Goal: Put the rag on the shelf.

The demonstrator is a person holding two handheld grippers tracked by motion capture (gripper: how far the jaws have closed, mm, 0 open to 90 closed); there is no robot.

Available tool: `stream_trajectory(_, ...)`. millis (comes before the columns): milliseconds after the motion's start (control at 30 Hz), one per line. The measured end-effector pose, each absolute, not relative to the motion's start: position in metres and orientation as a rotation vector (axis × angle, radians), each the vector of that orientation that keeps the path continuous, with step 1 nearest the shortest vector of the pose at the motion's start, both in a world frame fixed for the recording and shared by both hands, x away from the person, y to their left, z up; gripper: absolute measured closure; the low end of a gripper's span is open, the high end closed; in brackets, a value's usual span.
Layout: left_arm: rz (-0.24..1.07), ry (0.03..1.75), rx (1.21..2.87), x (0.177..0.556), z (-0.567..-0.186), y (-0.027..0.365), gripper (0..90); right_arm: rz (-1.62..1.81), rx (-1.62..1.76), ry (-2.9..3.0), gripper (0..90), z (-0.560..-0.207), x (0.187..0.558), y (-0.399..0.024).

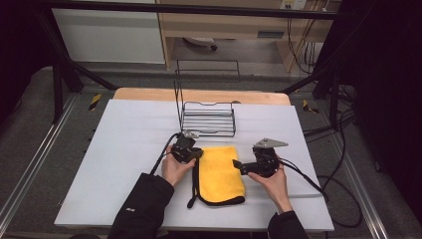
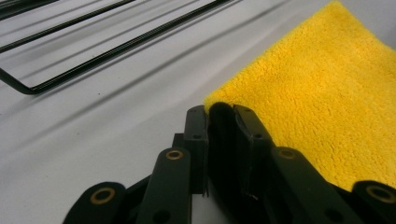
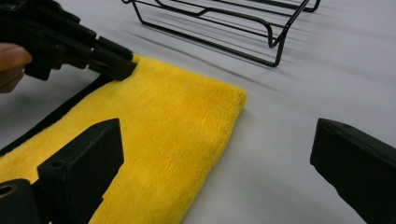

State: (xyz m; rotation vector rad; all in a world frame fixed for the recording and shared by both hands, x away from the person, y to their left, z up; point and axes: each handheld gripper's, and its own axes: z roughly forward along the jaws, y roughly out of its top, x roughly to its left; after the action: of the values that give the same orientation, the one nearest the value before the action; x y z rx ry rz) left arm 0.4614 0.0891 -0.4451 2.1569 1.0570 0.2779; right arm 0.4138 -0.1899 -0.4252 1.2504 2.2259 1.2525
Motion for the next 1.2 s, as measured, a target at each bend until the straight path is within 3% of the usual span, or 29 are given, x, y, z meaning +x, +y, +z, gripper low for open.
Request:
stream_trajectory(467, 0.276, 1.037, 2.150, 0.461, -0.447, 0.091, 75.8, 1.256, 1.323, 2.233, 26.0, -0.445, 0.451, -0.180)
stream_trajectory(633, 0.269, 1.036, 2.149, 0.462, -0.447, 0.091, 75.8, 1.261, 1.319, 2.231, 45.1, -0.446, 0.453, -0.180)
stream_trajectory(800, 0.263, 1.038, 2.142, 0.462, -0.447, 0.091, 75.8, 1.255, 1.327, 2.269, 57.7, -0.451, 0.456, -0.178)
stream_trajectory(1033, 0.264, 1.028, 2.150, 0.463, -0.447, 0.092, 75.7, 1.246, 1.393, 2.326, 66.0, -0.457, 0.461, -0.176)
stream_trajectory(1200, 0.271, 1.017, 2.155, 0.463, -0.447, 0.092, 75.7, 1.269, 1.428, 2.346, 78.0, -0.457, 0.460, -0.175)
